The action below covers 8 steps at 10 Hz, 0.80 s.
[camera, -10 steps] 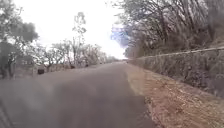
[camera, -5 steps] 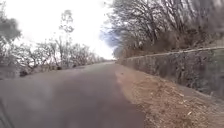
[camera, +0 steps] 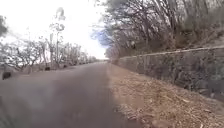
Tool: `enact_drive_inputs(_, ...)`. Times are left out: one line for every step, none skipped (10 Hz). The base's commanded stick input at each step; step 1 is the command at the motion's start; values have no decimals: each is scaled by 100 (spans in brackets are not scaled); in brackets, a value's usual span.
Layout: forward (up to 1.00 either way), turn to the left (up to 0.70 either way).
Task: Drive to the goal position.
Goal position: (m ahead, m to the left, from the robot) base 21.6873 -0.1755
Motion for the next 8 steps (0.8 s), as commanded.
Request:
enact_drive_inputs(70, 1)
enact_drive_inputs(70, 2)
enact_drive_inputs(70, 17)
enact_drive_inputs(70, 28)
enact_drive_inputs(70, 2)
enact_drive_inputs(70, 1)
enact_drive_inputs(70, 0)
enact_drive_inputs(70, 0)
